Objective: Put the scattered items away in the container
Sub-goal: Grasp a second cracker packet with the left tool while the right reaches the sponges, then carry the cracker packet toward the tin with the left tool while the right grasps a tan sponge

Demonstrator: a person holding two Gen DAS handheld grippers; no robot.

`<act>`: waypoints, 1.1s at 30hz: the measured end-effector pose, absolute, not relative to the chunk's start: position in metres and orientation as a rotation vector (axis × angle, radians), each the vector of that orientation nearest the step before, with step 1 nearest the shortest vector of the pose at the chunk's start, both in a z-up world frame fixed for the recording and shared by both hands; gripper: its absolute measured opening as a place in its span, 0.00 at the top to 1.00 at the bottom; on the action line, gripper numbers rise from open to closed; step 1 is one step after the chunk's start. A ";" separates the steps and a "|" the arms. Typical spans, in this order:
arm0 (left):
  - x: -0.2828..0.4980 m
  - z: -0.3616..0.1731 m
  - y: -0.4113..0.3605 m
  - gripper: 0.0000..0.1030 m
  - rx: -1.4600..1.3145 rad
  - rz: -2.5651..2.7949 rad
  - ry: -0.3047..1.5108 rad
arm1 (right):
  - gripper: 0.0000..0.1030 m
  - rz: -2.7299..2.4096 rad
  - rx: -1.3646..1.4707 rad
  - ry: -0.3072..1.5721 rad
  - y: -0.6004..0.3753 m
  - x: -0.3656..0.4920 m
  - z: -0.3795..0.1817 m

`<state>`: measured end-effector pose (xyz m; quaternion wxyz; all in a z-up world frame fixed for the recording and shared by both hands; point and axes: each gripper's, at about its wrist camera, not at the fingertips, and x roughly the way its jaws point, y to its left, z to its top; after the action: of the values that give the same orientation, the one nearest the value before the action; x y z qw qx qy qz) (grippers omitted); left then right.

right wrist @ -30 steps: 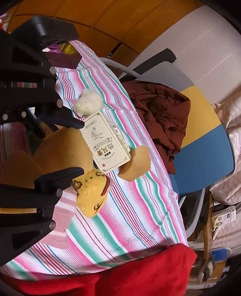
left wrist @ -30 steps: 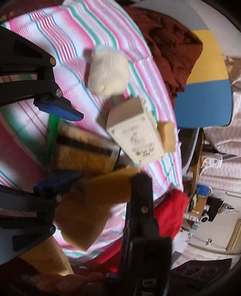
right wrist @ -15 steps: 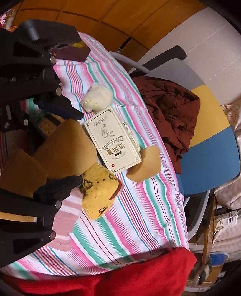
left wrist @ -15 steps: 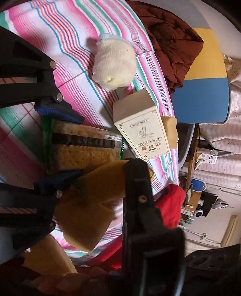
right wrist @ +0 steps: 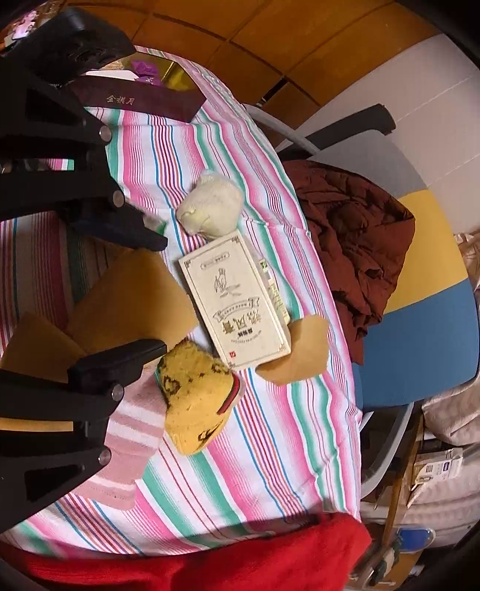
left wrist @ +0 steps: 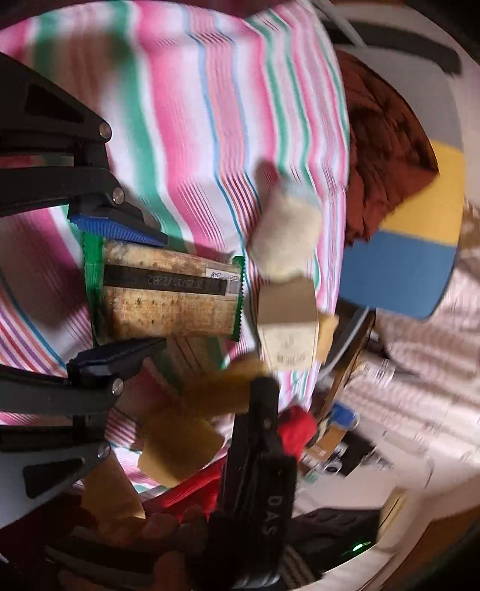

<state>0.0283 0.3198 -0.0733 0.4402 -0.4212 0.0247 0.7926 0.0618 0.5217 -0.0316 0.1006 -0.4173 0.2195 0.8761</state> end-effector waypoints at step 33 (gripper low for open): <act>0.039 -0.054 0.269 0.54 -1.032 2.044 0.002 | 0.66 2.702 -1.292 0.486 0.488 0.050 -0.032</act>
<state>0.0390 0.2687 -0.0540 0.4131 -0.4106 0.0007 0.8129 0.0501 0.4883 -0.0322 0.0534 -0.4253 0.1599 0.8892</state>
